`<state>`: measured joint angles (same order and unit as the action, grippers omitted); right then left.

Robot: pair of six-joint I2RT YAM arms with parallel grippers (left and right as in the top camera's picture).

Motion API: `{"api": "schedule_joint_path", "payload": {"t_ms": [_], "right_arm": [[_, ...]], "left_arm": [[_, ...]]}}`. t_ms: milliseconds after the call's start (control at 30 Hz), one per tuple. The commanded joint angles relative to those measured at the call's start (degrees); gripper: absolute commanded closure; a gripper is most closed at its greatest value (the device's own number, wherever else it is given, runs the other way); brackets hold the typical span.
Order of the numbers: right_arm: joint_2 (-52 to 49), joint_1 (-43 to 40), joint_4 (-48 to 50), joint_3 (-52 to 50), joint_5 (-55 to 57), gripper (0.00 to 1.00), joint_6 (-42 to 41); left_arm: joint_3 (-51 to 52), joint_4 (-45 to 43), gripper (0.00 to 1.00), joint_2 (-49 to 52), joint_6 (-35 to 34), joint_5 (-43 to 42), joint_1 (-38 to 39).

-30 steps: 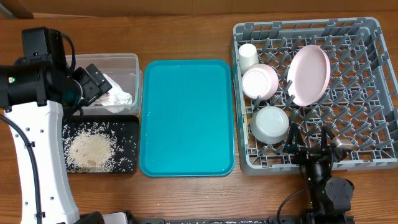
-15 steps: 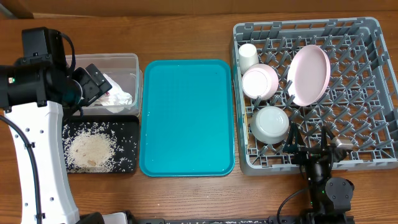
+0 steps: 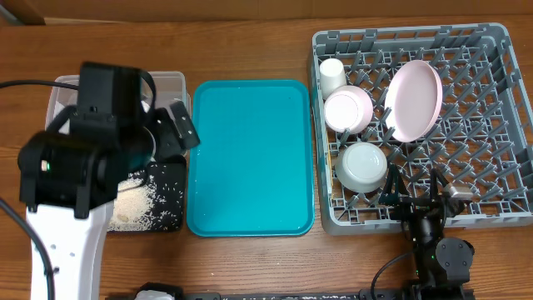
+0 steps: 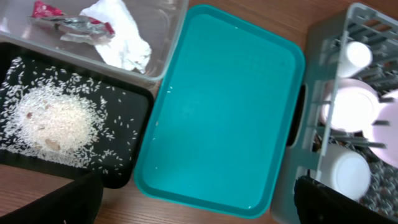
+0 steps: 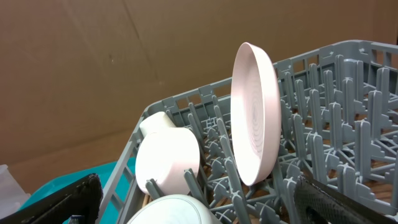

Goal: Sort waste into correct bins and load items into the dishwasher

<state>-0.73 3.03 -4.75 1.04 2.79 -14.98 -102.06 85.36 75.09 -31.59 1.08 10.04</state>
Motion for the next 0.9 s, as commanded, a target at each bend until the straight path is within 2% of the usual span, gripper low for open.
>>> {"api": "schedule_joint_path", "payload": {"t_ms": [0,167,300,867], "right_arm": [[0.6,-0.2,0.2,-0.6,-0.4,0.0,-0.1],[0.6,-0.2,0.2,-0.6,-0.4,0.0,-0.1],[0.6,-0.2,0.2,-0.6,-0.4,0.0,-0.1],[0.6,-0.2,0.2,-0.6,-0.4,0.0,-0.1]], "left_arm": [[-0.8,-0.1,0.0,-2.9,-0.2,0.4,1.0],[0.1,-0.6,0.0,-6.0,-1.4,0.4,0.9],[4.1,-6.3,0.0,-9.5,-1.4,1.1,0.8],[43.9,-57.3,0.0,-29.5,-1.4,0.6,-3.2]]}}
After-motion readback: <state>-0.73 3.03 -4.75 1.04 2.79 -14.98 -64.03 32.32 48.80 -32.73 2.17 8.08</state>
